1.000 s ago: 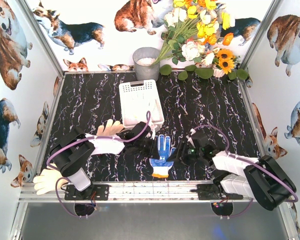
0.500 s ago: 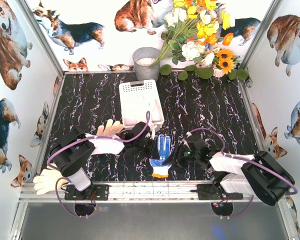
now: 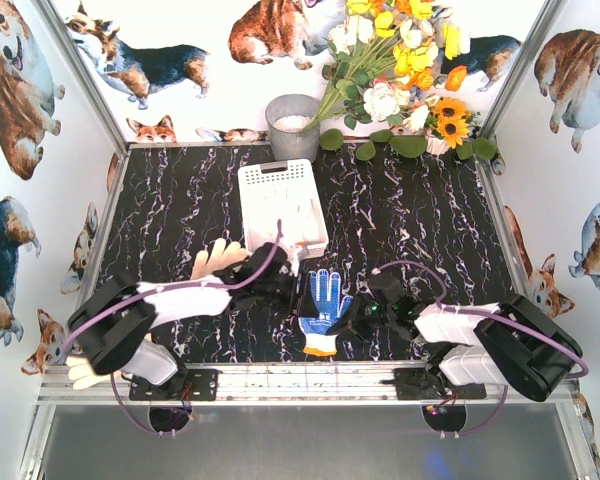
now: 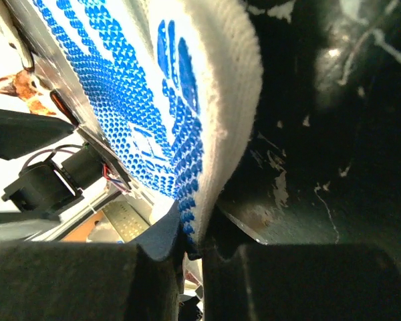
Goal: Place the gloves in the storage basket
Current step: Pick up the glove from the center of the board.
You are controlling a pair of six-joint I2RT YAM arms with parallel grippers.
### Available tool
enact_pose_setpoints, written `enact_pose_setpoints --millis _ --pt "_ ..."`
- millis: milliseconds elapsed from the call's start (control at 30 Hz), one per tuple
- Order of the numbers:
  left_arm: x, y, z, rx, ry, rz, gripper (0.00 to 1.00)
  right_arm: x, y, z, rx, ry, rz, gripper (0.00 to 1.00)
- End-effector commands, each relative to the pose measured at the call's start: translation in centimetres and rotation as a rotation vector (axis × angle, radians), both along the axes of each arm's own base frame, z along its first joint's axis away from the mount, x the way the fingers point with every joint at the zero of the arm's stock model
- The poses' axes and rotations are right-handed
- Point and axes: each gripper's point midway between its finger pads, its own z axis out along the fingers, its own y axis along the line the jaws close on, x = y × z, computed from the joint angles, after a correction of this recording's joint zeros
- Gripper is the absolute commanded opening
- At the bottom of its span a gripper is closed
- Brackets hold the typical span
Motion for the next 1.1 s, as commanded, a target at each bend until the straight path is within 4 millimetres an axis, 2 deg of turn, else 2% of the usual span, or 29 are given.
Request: enact_pose_setpoints --millis 0,100,167,333,600,800,1067 --pt "0.3 1.6 1.4 -0.036 0.035 0.091 0.51 0.9 0.4 1.1 0.017 -0.012 -0.040 0.00" --pt "0.2 2.2 2.0 -0.101 0.097 0.143 0.61 1.3 0.9 2.1 0.043 -0.014 -0.050 0.00" --pt "0.2 2.4 2.5 -0.154 0.136 0.175 0.71 1.6 1.3 2.8 0.068 -0.016 -0.055 0.00" --pt "-0.3 2.3 2.5 -0.234 0.223 0.234 0.82 2.0 1.9 4.0 0.113 -0.013 -0.065 0.00" --pt "0.3 1.8 2.2 -0.320 0.279 0.304 0.85 2.5 2.5 5.7 0.191 -0.020 -0.097 0.00" --pt "0.5 2.1 1.7 -0.296 0.291 0.339 0.92 3.1 2.8 7.6 0.261 -0.043 -0.127 0.00" --pt "0.6 1.8 2.0 -0.329 0.316 0.339 1.00 3.3 2.8 8.3 0.279 -0.041 -0.142 0.00"
